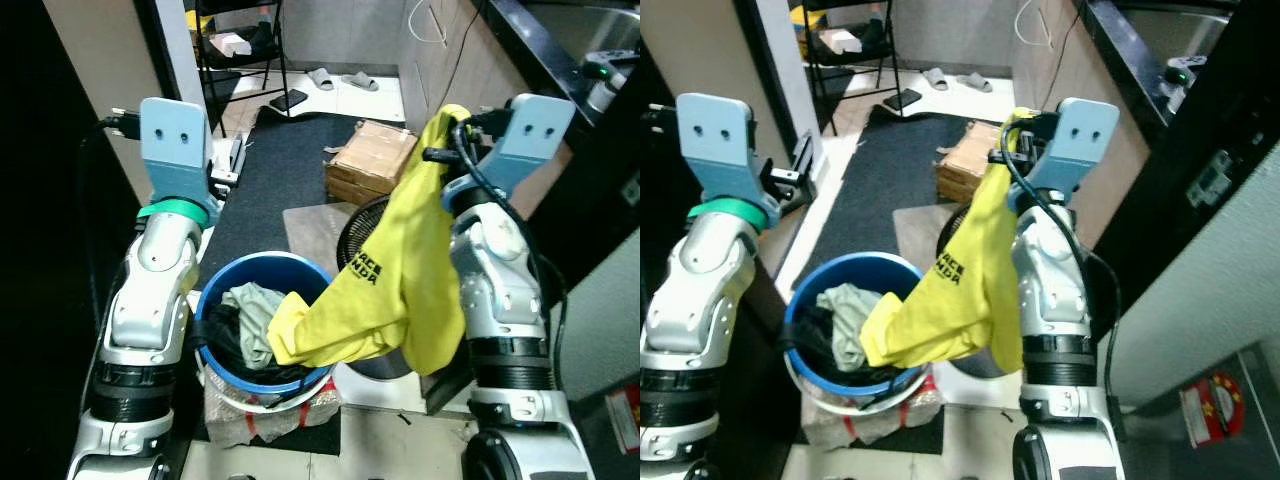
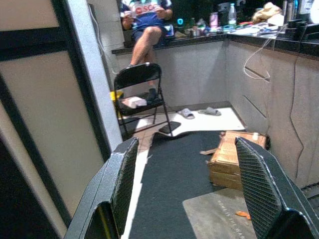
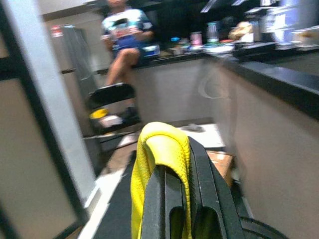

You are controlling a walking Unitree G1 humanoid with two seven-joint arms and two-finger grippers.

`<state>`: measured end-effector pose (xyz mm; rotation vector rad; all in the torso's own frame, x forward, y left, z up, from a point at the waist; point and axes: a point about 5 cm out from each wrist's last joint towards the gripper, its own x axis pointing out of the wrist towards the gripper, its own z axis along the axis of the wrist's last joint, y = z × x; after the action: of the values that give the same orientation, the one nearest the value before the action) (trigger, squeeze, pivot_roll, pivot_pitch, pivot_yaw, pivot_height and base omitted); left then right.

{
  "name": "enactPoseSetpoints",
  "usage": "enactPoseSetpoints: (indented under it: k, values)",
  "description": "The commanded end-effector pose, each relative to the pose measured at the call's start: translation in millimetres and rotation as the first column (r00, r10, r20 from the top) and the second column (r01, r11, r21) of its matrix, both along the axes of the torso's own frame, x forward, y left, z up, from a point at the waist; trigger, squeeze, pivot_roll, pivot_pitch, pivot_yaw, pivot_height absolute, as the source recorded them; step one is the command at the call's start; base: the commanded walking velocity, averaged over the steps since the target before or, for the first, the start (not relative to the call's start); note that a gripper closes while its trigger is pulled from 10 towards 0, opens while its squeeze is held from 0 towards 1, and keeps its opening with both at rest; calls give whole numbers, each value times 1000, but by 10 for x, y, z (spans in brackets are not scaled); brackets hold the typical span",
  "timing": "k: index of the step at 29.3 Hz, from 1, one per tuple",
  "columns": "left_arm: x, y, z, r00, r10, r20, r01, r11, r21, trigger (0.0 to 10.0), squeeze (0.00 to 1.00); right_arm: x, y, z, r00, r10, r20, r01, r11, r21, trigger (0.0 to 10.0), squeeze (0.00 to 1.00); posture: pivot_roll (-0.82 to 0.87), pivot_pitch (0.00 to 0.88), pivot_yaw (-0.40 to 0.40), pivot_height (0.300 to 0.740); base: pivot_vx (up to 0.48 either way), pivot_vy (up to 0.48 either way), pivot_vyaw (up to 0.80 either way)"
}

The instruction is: Clothes washing

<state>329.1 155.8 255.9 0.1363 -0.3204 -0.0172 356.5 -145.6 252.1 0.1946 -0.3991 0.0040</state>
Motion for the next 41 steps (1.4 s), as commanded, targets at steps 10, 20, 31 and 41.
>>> enactPoseSetpoints:
  k: [10,20,31,41]
  values:
    - [3,-23,-39,1000,-9,-7,9,1000,2,10000,0,-1,-58,36,1000,-26,13,26,1000,12,10000,0,42,0,28,740,0,0,-800]
    - [0,-24,-46,1000,-10,-10,10,1000,1,10000,0,-4,-63,28,999,-32,9,32,999,18,10000,0,41,0,29,740,0,0,-800]
    - [2,-28,-44,1000,-11,-10,11,1000,-1,10000,0,-22,-62,83,999,-26,47,23,999,45,10000,0,42,0,30,740,0,0,-800]
    - [5,-38,-22,1000,-15,-3,15,1000,-3,10000,0,-236,-68,789,924,-18,382,-15,996,84,10000,0,40,0,34,740,0,0,-800]
